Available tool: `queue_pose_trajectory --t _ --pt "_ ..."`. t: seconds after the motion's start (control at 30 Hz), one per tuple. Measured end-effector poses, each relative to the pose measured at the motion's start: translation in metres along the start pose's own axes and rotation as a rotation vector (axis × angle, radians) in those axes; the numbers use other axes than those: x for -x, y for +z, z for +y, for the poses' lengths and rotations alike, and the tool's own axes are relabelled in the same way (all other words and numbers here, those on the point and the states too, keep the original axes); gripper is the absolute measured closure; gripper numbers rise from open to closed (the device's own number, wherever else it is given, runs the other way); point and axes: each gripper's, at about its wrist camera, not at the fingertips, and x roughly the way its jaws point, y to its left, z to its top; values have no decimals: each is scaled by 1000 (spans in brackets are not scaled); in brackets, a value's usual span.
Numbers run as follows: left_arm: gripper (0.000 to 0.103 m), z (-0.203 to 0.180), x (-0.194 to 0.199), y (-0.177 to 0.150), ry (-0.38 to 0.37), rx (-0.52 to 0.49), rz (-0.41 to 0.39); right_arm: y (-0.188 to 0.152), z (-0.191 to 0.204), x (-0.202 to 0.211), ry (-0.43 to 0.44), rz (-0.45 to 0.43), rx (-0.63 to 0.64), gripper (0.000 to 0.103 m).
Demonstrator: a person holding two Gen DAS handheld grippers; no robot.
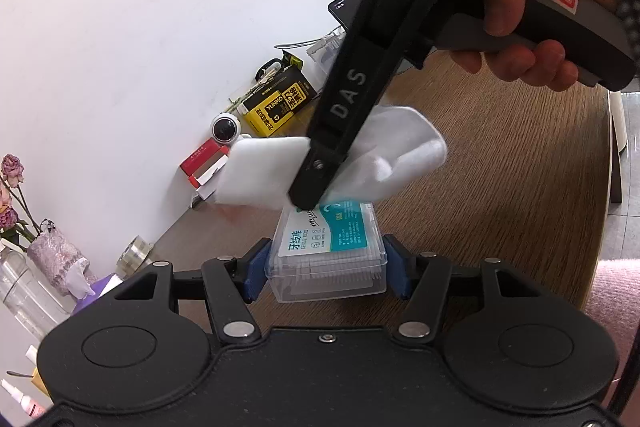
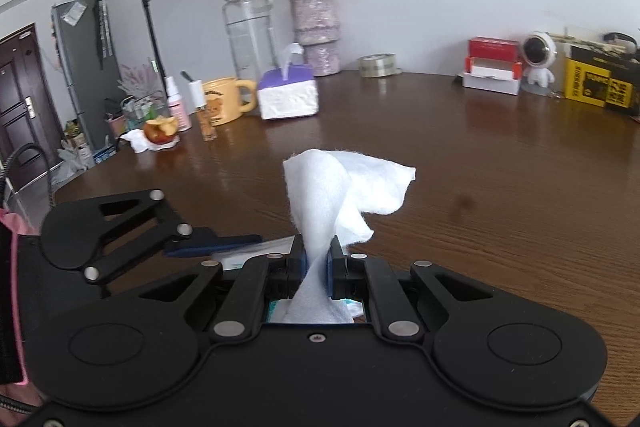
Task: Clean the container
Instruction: 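Rub the wipe across the floss box lid with the right gripper, then wipe the floss box lid back and forth with the right gripper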
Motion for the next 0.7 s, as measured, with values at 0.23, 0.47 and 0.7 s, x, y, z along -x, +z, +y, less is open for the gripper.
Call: queue_pose_trajectory --t 0.23,0.47,0.7 --pt "45 -3 -4 1 1 -1 -1 -16 -11 11 -18 25 -32 94" --pt "45 9 1 -6 0 -2 -3 -20 1 16 16 33 -14 94" --pt "45 7 -4 -6 0 -1 -2 -15 33 16 139 43 73 94"
